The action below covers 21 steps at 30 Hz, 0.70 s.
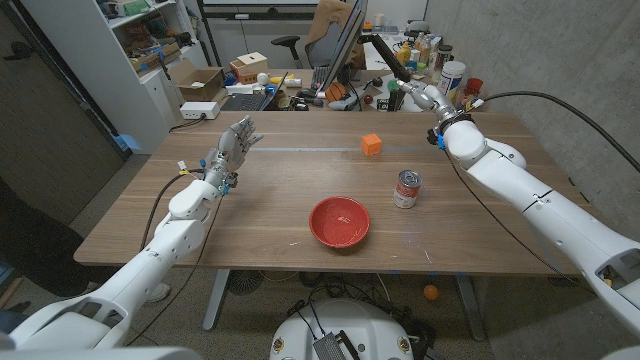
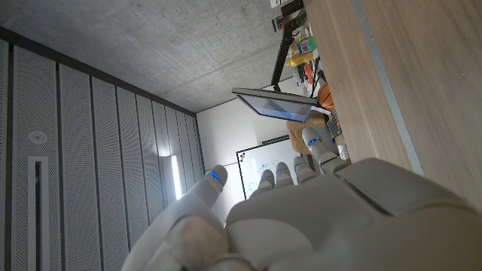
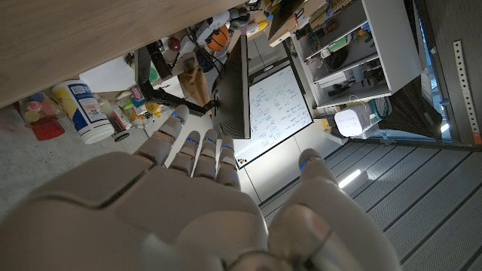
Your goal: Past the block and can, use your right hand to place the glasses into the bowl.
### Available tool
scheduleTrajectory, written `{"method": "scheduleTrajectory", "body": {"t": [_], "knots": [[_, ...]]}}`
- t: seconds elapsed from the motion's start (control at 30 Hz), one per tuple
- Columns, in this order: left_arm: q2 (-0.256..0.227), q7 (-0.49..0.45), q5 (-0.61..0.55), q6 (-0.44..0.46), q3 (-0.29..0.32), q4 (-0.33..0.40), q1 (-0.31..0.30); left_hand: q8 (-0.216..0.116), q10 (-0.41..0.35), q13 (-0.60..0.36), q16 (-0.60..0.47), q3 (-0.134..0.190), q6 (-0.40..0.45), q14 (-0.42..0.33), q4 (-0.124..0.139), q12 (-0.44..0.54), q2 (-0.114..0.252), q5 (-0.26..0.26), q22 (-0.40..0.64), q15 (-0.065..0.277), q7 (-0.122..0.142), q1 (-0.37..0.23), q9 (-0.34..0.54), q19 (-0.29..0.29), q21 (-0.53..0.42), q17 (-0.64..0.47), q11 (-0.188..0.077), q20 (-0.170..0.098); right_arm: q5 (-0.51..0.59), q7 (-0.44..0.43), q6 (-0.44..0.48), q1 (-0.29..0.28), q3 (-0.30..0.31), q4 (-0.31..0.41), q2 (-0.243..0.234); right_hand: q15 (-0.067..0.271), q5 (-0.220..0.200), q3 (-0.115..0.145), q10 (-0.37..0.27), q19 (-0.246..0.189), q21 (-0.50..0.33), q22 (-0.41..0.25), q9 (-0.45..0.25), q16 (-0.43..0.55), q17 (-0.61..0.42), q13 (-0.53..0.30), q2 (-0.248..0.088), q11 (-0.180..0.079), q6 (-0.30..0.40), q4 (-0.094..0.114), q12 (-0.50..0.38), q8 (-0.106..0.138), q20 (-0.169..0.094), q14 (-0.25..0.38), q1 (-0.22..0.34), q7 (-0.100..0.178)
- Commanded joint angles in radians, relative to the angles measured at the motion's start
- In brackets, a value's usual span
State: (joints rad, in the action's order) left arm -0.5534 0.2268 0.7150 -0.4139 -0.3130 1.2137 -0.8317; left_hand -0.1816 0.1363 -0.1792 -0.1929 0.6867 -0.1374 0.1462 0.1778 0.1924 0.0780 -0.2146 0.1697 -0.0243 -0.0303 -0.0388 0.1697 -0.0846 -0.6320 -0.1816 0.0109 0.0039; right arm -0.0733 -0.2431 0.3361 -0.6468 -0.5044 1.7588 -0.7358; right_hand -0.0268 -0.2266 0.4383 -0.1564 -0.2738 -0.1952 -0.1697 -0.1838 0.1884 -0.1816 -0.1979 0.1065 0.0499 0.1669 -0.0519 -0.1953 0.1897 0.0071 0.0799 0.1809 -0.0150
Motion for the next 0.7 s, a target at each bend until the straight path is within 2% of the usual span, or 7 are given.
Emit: {"method": "scheduleTrajectory", "body": {"t": [0.03,0.17,0.33,0.5,0.57,0.6,0.7], "knots": [[0.010,-0.012,-0.015,-0.004,-0.014,0.013,0.004,-0.004,-0.002,-0.003,-0.008,0.006,0.006,-0.006,0.000,0.005,0.101,-0.004,0.006,-0.004,-0.002,0.003,0.005,0.001,0.001,-0.002,-0.002,0.003,0.049,0.025,0.135,0.009,0.012,0.078,-0.076,0.005,-0.009,0.001,0.011,0.003,0.005,-0.005,-0.005,-0.003,-0.003,-0.003,0.002,0.001,-0.011,-0.016,0.006,-0.001,-0.004,-0.010,0.024,-0.005],[0.014,-0.016,-0.018,-0.003,-0.018,0.017,0.004,-0.004,-0.002,-0.003,-0.008,0.006,0.007,-0.007,0.000,0.005,0.101,-0.004,0.006,-0.005,-0.002,0.003,0.005,0.002,0.002,-0.002,-0.002,0.003,0.069,0.040,0.206,0.010,0.012,0.120,-0.110,0.003,-0.014,0.002,0.027,0.008,0.006,-0.005,-0.006,-0.003,-0.003,-0.003,0.005,-0.005,-0.029,-0.028,0.009,-0.004,-0.001,-0.017,0.039,0.005],[0.017,-0.020,-0.022,-0.002,-0.023,0.020,0.004,-0.004,-0.003,-0.003,-0.008,0.006,0.007,-0.008,0.000,0.005,0.101,-0.004,0.006,-0.006,-0.002,0.003,0.005,0.002,0.003,-0.002,-0.002,0.003,0.097,0.062,0.307,0.016,0.007,0.173,-0.155,0.001,-0.020,0.002,0.050,0.012,0.005,-0.005,-0.007,-0.006,-0.003,-0.004,0.009,-0.005,-0.060,-0.042,0.012,-0.010,0.000,-0.030,0.057,-0.010],[0.020,-0.025,-0.028,-0.003,-0.028,0.023,0.004,-0.003,-0.003,-0.003,-0.008,0.006,0.007,-0.008,0.000,0.005,0.101,-0.004,0.006,-0.006,-0.001,0.003,0.005,0.003,0.005,-0.002,-0.002,0.003,0.117,0.083,0.395,0.021,0.003,0.213,-0.195,-0.002,-0.025,0.001,0.073,0.015,0.005,-0.005,-0.008,-0.006,-0.003,-0.005,0.012,-0.008,-0.083,-0.054,0.015,-0.011,0.007,-0.040,0.072,-0.003],[0.022,-0.026,-0.029,-0.003,-0.030,0.023,0.004,-0.003,-0.003,-0.003,-0.008,0.006,0.008,-0.008,0.000,0.005,0.101,-0.004,0.006,-0.005,-0.001,0.003,0.005,0.003,0.005,-0.002,-0.002,0.004,0.127,0.096,0.446,0.026,-0.002,0.231,-0.215,-0.002,-0.026,0.000,0.075,0.016,0.005,-0.005,-0.008,-0.007,-0.003,-0.005,0.013,-0.010,-0.086,-0.056,0.014,-0.010,0.015,-0.044,0.075,-0.003],[0.022,-0.026,-0.029,-0.003,-0.030,0.023,0.004,-0.003,-0.003,-0.003,-0.008,0.006,0.007,-0.008,0.000,0.005,0.101,-0.004,0.006,-0.006,-0.002,0.003,0.005,0.003,0.006,-0.002,-0.002,0.004,0.126,0.096,0.448,0.027,-0.003,0.232,-0.215,-0.003,-0.028,-0.001,0.079,0.018,0.005,-0.005,-0.009,-0.005,-0.003,-0.006,0.015,-0.010,-0.089,-0.060,0.012,-0.008,0.033,-0.046,0.081,-0.003],[0.023,-0.024,-0.030,-0.004,-0.032,0.025,0.003,-0.003,-0.003,-0.003,-0.008,0.006,0.007,-0.008,0.000,0.005,0.101,-0.004,0.006,-0.005,-0.002,0.003,0.005,0.003,0.006,-0.002,-0.002,0.004,0.141,0.106,0.522,0.039,-0.014,0.251,-0.231,-0.005,-0.031,-0.003,0.089,0.018,0.004,-0.005,-0.009,-0.006,-0.003,-0.006,0.017,-0.015,-0.097,-0.065,0.013,-0.008,0.049,-0.053,0.087,-0.003]]}}
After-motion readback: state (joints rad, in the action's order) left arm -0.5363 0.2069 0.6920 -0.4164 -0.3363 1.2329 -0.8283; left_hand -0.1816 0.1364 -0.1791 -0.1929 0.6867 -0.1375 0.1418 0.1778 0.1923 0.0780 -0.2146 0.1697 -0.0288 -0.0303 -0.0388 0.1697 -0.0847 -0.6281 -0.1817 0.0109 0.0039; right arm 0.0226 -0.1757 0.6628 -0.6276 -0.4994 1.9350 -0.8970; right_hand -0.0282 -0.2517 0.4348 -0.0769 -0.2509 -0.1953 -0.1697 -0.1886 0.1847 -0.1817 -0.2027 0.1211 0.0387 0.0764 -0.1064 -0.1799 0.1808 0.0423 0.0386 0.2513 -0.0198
